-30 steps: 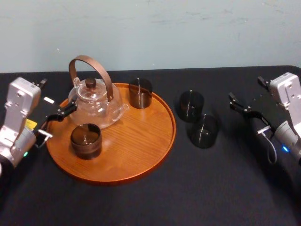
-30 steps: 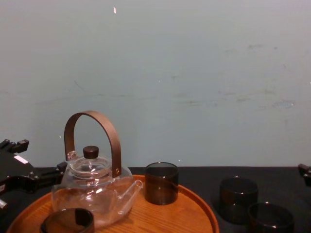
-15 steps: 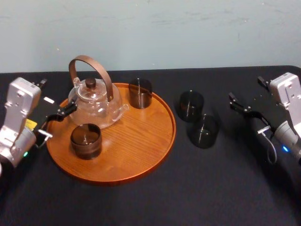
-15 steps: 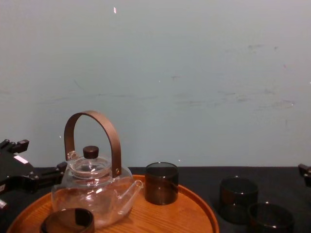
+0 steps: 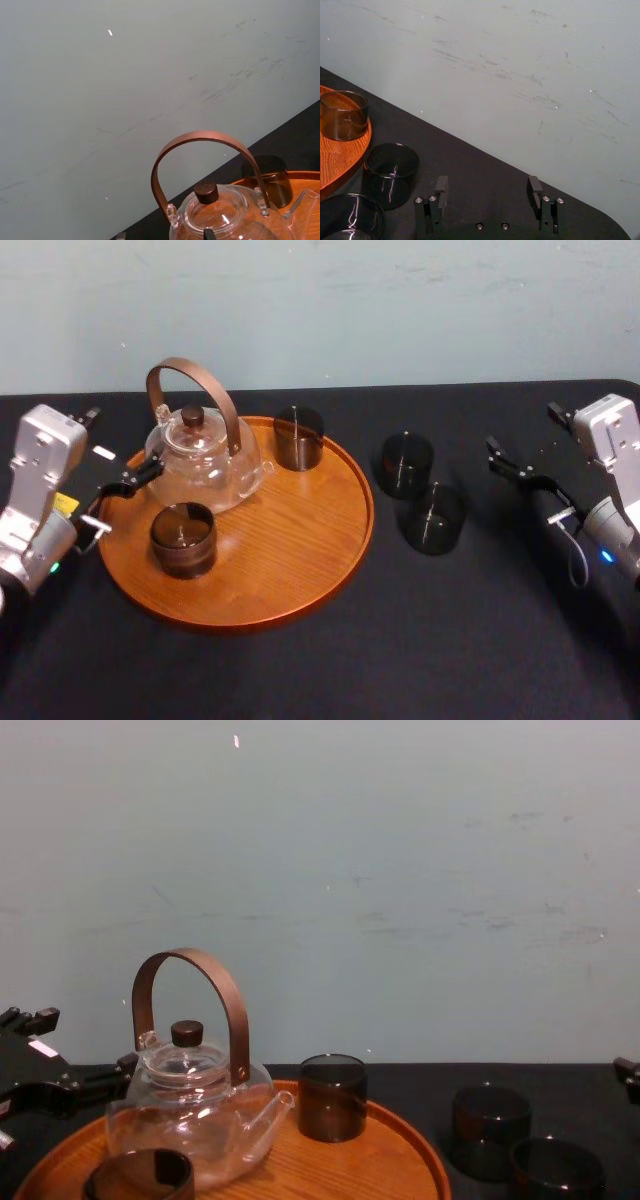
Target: Pick up the glass from the table and place it on the tray.
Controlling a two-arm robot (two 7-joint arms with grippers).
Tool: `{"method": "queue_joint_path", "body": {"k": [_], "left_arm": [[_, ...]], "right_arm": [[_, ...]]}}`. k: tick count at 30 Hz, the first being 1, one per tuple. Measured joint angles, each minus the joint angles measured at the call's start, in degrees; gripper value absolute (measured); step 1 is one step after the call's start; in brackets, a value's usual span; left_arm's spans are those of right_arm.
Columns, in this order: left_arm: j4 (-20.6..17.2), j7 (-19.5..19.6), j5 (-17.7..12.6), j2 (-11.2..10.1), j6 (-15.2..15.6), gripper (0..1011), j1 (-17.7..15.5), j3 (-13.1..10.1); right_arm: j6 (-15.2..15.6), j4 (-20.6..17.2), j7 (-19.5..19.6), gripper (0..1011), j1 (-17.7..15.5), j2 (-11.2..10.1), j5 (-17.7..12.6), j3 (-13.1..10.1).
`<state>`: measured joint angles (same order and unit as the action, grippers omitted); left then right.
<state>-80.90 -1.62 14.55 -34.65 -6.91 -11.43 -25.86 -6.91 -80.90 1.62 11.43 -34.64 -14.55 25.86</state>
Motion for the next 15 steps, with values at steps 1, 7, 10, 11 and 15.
{"method": "queue_joint_path", "body": {"k": [1,7,10,11,15], "left_arm": [[0.0,0.0,0.0,0.0,0.0,1001,0.0,0.0],[0.0,0.0,0.0,0.0,0.0,1001,0.0,0.0],[0.0,0.0,0.0,0.0,0.0,1001,0.0,0.0],[0.0,0.0,0.0,0.0,0.0,1001,0.0,0.0],[0.0,0.0,0.0,0.0,0.0,1001,0.0,0.0]], "right_arm": [[0.0,0.0,0.0,1002,0.0,0.0,0.0,0.0],[0.0,0.0,0.0,1002,0.0,0.0,0.0,0.0],[0.0,0.0,0.0,1002,0.0,0.0,0.0,0.0],[0.0,0.0,0.0,1002,0.0,0.0,0.0,0.0],[0.0,0.0,0.0,1002,0.0,0.0,0.0,0.0]]}}
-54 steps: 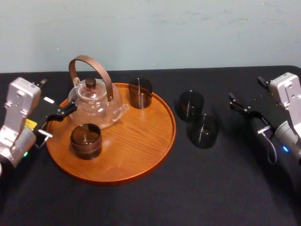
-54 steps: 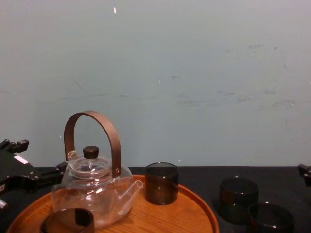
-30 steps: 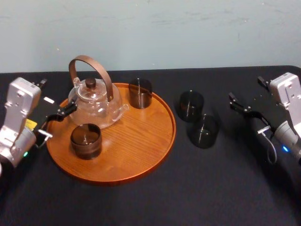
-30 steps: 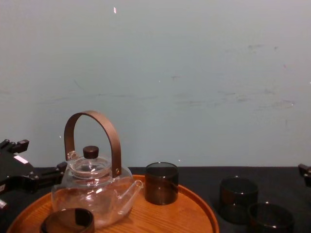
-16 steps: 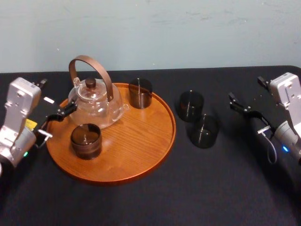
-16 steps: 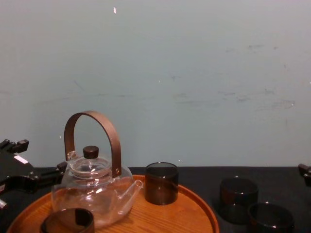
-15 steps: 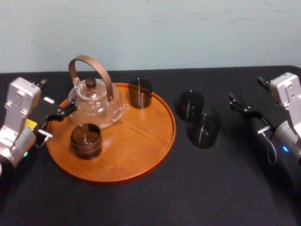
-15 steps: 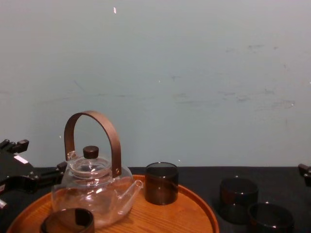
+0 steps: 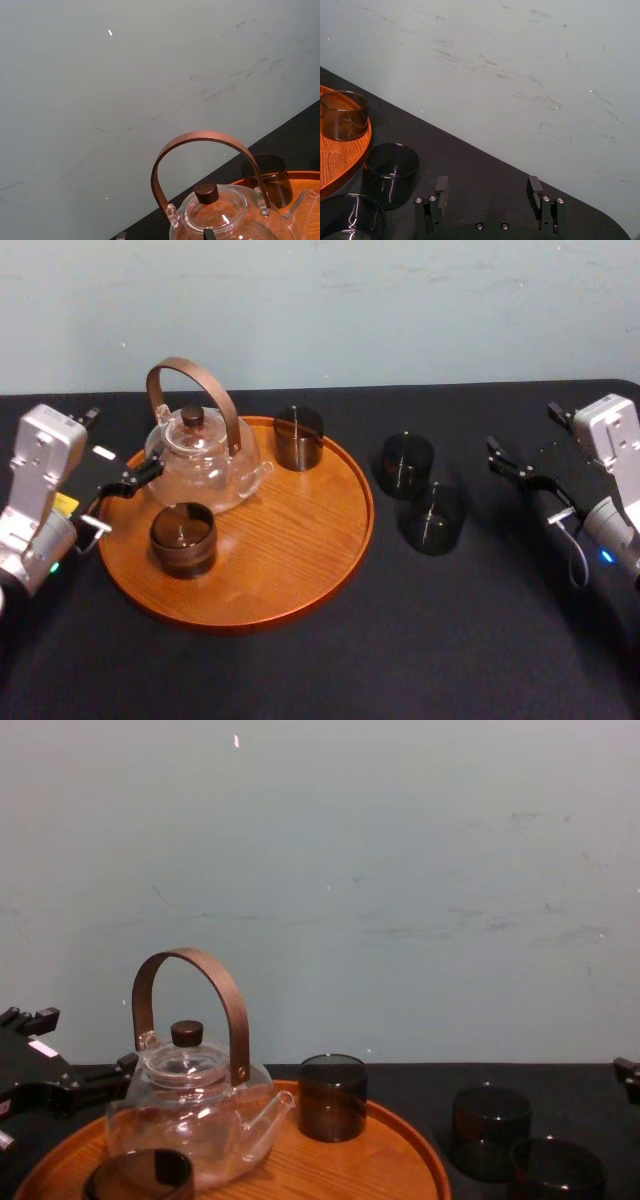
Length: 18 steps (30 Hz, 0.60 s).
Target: Pick up the glass from the table and place it on the tray.
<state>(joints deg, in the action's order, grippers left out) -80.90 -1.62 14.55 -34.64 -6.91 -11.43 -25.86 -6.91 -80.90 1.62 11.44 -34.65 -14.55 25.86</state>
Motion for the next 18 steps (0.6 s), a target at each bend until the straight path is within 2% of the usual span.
{"method": "queue_joint_path", "body": {"k": [14,18], "left_arm": [[0.0,0.0,0.0,0.0,0.0,1001,0.0,0.0],[0.0,0.0,0.0,0.0,0.0,1002,0.0,0.0]], "right_arm": [[0.0,0.0,0.0,1002,0.0,0.0,0.0,0.0],[-0.2,-0.1,-1.3,1002,-0.4,0.1,-0.7,-0.7]]}}
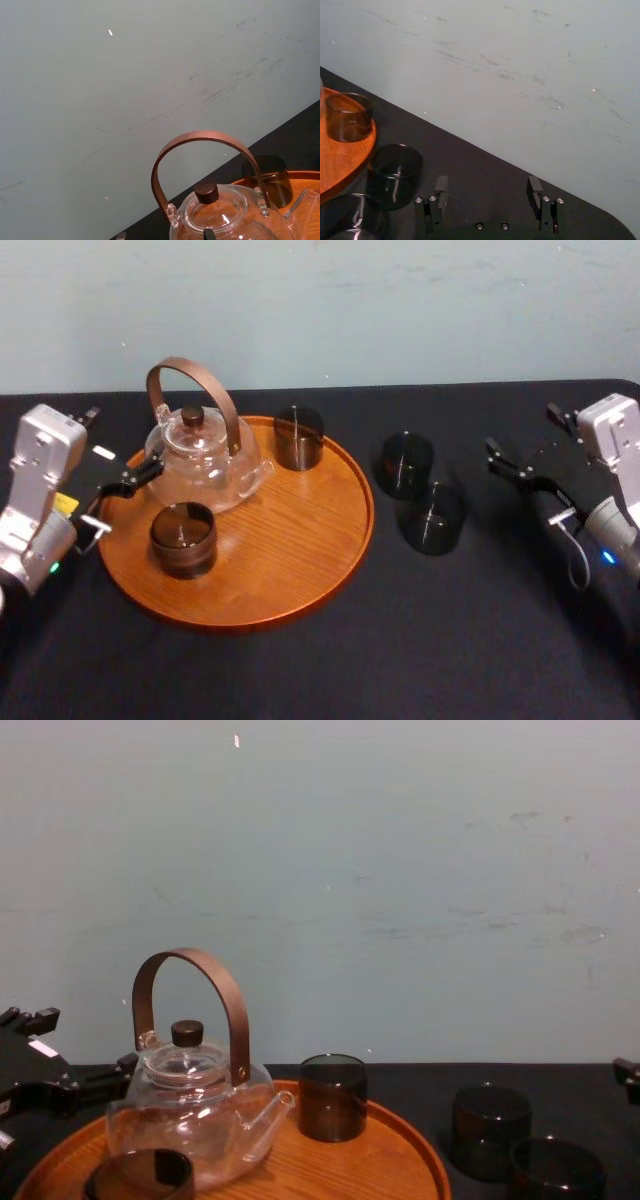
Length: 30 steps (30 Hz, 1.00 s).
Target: Pick up the glass from the table and place it on the tray.
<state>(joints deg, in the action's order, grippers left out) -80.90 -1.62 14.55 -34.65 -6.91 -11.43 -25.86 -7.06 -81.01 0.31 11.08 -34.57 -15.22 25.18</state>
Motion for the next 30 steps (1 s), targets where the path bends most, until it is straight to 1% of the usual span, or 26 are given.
{"method": "queue_joint_path", "body": {"k": [7,9,10,13,17,19,22,23,26,30], "left_arm": [[0.0,0.0,0.0,0.0,0.0,1001,0.0,0.0],[0.0,0.0,0.0,0.0,0.0,1001,0.0,0.0],[0.0,0.0,0.0,0.0,0.0,1001,0.0,0.0],[0.0,0.0,0.0,0.0,0.0,1001,0.0,0.0],[0.0,0.0,0.0,0.0,0.0,1001,0.0,0.0],[0.0,0.0,0.0,0.0,0.0,1001,0.0,0.0],[0.0,0.0,0.0,0.0,0.0,1001,0.0,0.0],[0.0,0.0,0.0,0.0,0.0,1001,0.0,0.0],[0.0,0.0,0.0,0.0,0.0,1001,0.0,0.0],[0.0,0.0,0.0,0.0,0.0,1001,0.0,0.0]], "right_arm": [[-0.1,-2.3,-3.2,1002,-1.8,-0.3,-1.8,-1.3],[0.3,-3.8,-4.5,1002,-2.8,-0.4,-2.7,-1.8],[0.3,-3.8,-4.5,1002,-2.8,-0.4,-2.7,-1.8],[1.3,-6.0,-6.1,1002,-4.5,-0.7,-4.4,-2.6],[2.2,-8.0,-7.4,1002,-6.0,-1.0,-5.6,-3.2],[3.2,-9.7,-8.9,1002,-7.4,-1.3,-7.0,-3.6],[4.3,-11.2,-10.7,1002,-8.6,-1.5,-8.4,-3.9],[4.3,-11.2,-10.7,1002,-8.6,-1.5,-8.4,-3.9],[5.7,-12.6,-12.7,1002,-9.9,-1.6,-9.6,-3.9],[7.0,-13.6,-14.4,1002,-10.8,-1.5,-10.6,-3.9]]}}
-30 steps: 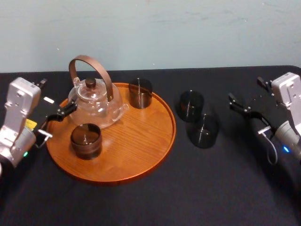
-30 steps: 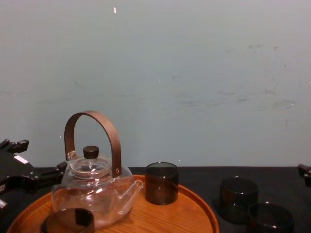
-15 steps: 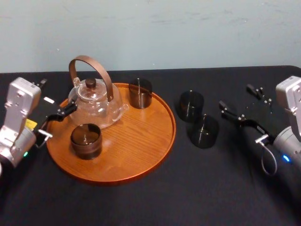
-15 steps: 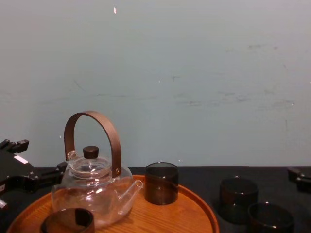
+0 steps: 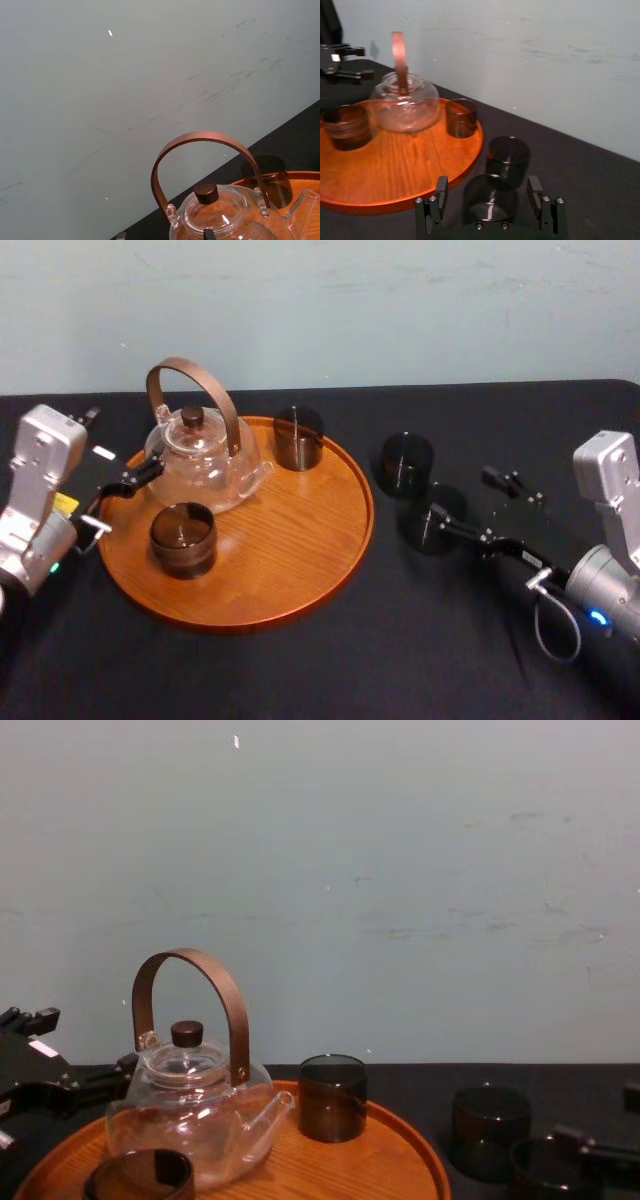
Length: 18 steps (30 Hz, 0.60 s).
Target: Pick up the glass from the table and place it on the tray.
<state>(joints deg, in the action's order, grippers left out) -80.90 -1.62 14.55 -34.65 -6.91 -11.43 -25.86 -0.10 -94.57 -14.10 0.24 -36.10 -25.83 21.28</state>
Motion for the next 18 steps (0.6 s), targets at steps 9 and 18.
{"method": "queue_joint_path", "body": {"k": [9,18], "left_arm": [[0.0,0.0,0.0,0.0,0.0,1001,0.0,0.0],[0.0,0.0,0.0,0.0,0.0,1001,0.0,0.0]], "right_arm": [[1.4,-0.6,-1.8,1002,-1.1,0.6,-0.5,-0.7],[2.1,-0.5,-2.2,1002,-2.1,1.4,-0.3,-2.3]]}}
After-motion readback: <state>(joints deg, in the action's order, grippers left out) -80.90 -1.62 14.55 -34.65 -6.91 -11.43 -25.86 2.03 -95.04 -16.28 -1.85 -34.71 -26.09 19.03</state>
